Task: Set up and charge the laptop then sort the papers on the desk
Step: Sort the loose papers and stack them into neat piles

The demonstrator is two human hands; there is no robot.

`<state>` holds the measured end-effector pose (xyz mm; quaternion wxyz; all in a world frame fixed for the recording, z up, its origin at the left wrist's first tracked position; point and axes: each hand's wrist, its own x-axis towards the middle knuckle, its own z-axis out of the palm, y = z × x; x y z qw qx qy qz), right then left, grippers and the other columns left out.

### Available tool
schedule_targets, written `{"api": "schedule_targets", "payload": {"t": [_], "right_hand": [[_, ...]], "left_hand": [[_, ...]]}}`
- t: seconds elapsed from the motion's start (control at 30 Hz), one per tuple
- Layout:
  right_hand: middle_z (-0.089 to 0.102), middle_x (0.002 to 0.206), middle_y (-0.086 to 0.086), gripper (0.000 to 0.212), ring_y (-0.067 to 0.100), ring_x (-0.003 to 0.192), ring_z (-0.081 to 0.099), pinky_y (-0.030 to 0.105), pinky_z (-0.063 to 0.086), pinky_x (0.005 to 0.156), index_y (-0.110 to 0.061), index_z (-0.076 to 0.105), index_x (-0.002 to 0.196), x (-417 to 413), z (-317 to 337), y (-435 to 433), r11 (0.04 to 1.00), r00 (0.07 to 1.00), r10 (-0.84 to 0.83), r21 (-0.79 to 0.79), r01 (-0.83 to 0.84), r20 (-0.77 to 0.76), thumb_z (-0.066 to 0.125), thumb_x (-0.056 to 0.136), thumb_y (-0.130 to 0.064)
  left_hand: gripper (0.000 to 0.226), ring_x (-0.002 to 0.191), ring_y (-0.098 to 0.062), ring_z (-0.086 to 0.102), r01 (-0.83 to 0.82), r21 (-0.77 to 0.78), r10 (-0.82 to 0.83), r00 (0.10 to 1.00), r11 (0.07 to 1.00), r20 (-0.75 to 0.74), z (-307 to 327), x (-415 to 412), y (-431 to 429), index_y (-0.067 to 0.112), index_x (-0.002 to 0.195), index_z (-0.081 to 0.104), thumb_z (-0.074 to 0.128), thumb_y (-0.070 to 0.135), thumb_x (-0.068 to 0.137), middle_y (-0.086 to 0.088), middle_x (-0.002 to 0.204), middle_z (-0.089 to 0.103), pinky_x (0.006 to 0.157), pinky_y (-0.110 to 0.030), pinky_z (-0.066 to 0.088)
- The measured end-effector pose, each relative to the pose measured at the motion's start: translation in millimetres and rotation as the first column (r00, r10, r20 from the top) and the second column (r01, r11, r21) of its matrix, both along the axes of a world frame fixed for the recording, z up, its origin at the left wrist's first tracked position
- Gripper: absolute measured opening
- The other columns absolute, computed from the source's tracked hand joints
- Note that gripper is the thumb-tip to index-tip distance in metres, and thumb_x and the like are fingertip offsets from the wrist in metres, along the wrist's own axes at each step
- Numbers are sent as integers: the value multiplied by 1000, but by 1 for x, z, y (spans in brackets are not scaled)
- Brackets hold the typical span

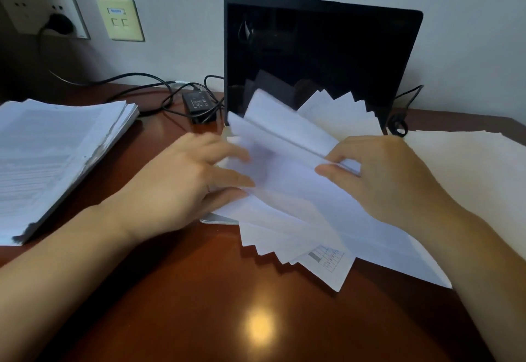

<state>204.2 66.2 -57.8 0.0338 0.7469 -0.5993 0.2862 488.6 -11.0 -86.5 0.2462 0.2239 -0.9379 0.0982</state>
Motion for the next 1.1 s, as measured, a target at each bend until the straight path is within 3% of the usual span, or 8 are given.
{"api": "schedule_targets", "payload": {"t": [0.1, 0.3, 0.37, 0.43, 0.53, 0.77, 0.9, 1.1], "right_hand": [[67, 78, -9, 23, 14, 72, 63, 42, 53, 65, -28, 71, 87, 9, -4, 2, 980, 988, 147, 131, -151, 36, 58, 90, -48], [62, 102, -26, 39, -1, 96, 60, 22, 51, 81, -33, 69, 116, 21, -10, 5, 955, 975, 220, 212, -206, -43, 52, 90, -58], [58, 85, -21, 13, 3, 77, 56, 23, 43, 67, -42, 66, 92, 21, -10, 4, 969, 981, 168, 197, -147, -95, 54, 94, -47], [46, 65, -13, 33, 7, 62, 47, 26, 34, 55, -42, 45, 66, 22, -11, 3, 980, 985, 99, 188, -71, -140, 53, 98, -39], [59, 74, -6, 27, 21, 72, 58, 38, 49, 64, -23, 65, 82, 17, -8, 2, 987, 983, -19, 154, 48, -184, 51, 98, -40], [49, 56, -2, 35, 20, 55, 49, 30, 39, 51, -11, 61, 72, 0, -17, -5, 985, 986, -157, 60, 160, -54, 56, 96, -36], [49, 55, -2, 36, 19, 54, 50, 32, 43, 51, -12, 60, 69, -2, -19, -7, 987, 988, -150, 56, 152, -36, 56, 96, -36], [62, 68, -1, 37, 17, 66, 60, 37, 53, 62, -8, 67, 84, -1, -18, -6, 998, 999, -43, 51, 43, -3, 54, 96, -40]], "left_hand": [[26, 86, -19, 69, -15, 40, 18, 996, 999, -93, -5, -5, 1, 21, 96, 80, 59, 36, 97, 7, 95, 74, 77, -35, 54], [21, 86, -14, 68, -95, 50, 103, 975, 994, -198, -2, -7, 2, 18, 94, 81, 64, 31, 95, 8, 93, 76, 81, -27, 52], [18, 84, -13, 68, -98, 59, 110, 965, 993, -238, -2, -6, 2, 18, 91, 81, 68, 30, 93, 9, 91, 76, 80, -26, 52], [17, 83, -11, 68, -81, 86, 102, 956, 993, -274, 0, -5, 4, 19, 91, 81, 71, 33, 91, 9, 90, 74, 81, -26, 53], [24, 90, -13, 64, -56, 133, 94, 949, 990, -302, 8, 0, 8, 19, 103, 75, 76, 38, 87, 6, 97, 69, 85, -29, 52], [46, 107, 2, 59, -4, 381, -5, 1000, 925, 22, 13, 16, 5, 38, 112, 77, 67, 70, 80, 21, 112, 68, 95, -15, 41], [43, 110, 6, 59, 24, 389, -43, 998, 921, 40, 10, 15, 5, 38, 116, 76, 65, 65, 83, 22, 118, 69, 95, -9, 41], [21, 89, 0, 67, 8, 265, -4, 1000, 964, -16, 10, 12, 7, 29, 96, 80, 61, 36, 92, 17, 98, 75, 76, -28, 55]]}}
